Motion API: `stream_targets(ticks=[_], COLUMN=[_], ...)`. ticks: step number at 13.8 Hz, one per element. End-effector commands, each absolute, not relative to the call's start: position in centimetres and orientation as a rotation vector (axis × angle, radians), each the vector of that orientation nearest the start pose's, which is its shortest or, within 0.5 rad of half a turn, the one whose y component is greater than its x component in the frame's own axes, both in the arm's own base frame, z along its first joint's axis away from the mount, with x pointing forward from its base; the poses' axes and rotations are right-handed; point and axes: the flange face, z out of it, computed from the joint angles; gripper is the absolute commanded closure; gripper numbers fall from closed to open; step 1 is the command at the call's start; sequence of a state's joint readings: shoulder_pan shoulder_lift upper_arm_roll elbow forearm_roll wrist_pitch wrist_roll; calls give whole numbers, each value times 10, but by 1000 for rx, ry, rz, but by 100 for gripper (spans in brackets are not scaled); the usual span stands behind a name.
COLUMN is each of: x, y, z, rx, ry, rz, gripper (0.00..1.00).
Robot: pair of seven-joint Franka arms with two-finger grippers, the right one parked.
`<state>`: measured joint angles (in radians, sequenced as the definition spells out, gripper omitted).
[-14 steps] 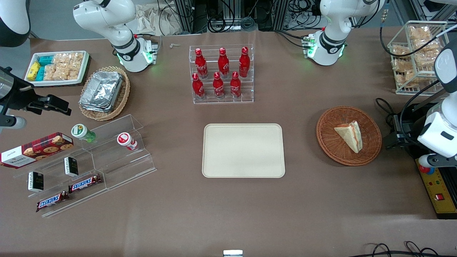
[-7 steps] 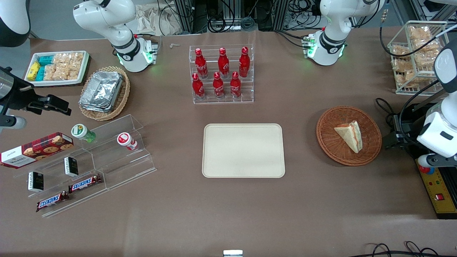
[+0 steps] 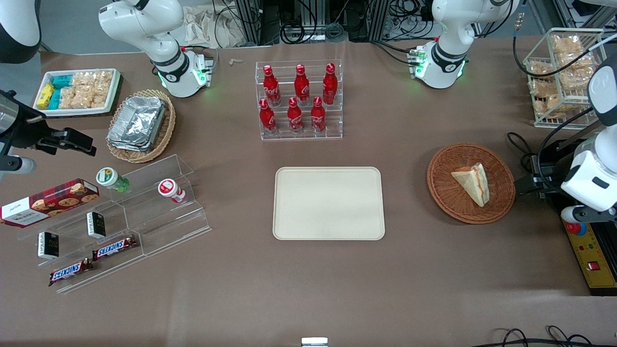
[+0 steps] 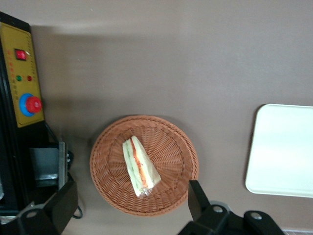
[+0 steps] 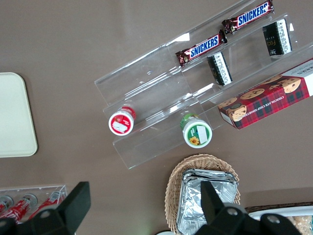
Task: Place sandwich from basket to tray
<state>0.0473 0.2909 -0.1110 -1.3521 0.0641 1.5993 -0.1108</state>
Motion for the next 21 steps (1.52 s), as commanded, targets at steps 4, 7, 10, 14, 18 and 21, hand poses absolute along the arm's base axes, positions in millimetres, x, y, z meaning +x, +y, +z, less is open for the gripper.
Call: stream_targets(ticks=[4,7,10,14,18,21], x=[601,579,571,549,552,550], y=[-19,-20,-18,-18,-17,-16], z=[542,515,479,427,390,355], rx=[-3103,-3094,-3079,-3061,-2998,-2965], ry=[-91,-86,-107,-300,-535,-608], rz=[33,8,65,39,125,214], gripper=[0,0,0,0,0,0])
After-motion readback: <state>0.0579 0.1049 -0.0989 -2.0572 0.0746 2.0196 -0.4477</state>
